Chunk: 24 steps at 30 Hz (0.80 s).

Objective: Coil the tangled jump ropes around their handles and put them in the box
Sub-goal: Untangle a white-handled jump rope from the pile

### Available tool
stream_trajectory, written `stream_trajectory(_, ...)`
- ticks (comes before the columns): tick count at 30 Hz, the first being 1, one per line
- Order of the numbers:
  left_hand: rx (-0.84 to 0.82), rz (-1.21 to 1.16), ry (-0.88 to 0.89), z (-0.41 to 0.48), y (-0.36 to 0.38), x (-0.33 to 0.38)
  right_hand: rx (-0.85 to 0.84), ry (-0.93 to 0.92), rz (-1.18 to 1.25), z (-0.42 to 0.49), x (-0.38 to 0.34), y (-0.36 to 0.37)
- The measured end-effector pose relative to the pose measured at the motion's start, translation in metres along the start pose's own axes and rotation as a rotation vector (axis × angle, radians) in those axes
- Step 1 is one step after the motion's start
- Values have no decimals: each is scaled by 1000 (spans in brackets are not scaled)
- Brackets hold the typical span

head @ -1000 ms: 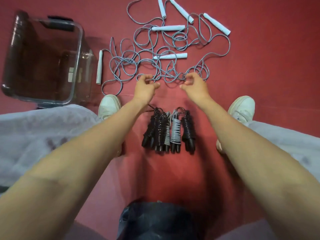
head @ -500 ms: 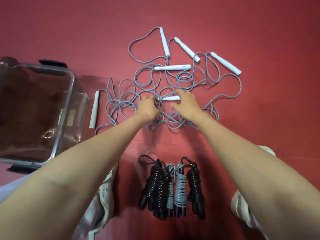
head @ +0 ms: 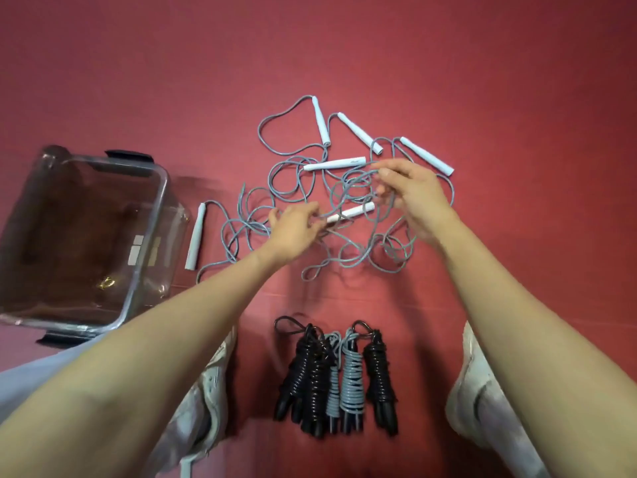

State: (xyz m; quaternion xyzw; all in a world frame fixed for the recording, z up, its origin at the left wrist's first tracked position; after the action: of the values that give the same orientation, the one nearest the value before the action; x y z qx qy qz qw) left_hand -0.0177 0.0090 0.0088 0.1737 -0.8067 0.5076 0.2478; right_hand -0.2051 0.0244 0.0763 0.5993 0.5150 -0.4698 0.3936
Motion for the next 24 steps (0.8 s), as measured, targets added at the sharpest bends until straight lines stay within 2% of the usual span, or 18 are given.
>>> stream_trajectory(4,87,-364,12,-28,-28,8,104,3,-21,-17,-22,-14)
stream_trajectory(7,125,-661,50,-53,-60,29,136,-45,-399,-32,-28,-15)
stream_trajectory(9,51,-726,98,-64,-76,43,-6,-118,-689,-46,-38,-7)
stream_trajectory(12,-54,-673,187,-86,-91,66,-282,-260,-748,-69,-56,13)
stream_trajectory(14,-11,-684,233,-101,-103,80,-325,-242,-698,-79,-71,23)
stream_trajectory(17,31,-699,269,-119,-114,92,-201,-285,-675,-87,-92,24)
stream_trajectory(19,-16,-653,222,-123,-112,82,-71,-298,-556,-91,-105,18)
stream_trajectory(20,-61,-535,176,-122,-108,70,-3,-286,-463,-94,-110,14)
stream_trajectory(22,-135,-154,53,-125,-96,39,136,-270,-301,-99,-117,2)
stream_trajectory(23,-105,-57,-2,-126,-93,24,197,-280,-302,-101,-119,-5)
stream_trajectory(24,-39,-77,-51,-129,-94,13,229,-297,-368,-103,-122,-11)
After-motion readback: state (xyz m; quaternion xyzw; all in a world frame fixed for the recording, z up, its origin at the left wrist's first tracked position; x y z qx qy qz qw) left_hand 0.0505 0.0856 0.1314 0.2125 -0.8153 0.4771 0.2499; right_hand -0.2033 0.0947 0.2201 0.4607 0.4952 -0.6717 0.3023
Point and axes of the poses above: each hand's wrist, its own z-axis towards the middle knuckle, its own y-axis out of the palm, x = y × z, the point moved 3 cm from there along z, towards the middle knuckle, and after that the axes turned 5 degrees about -y, right-handed, at the moved point
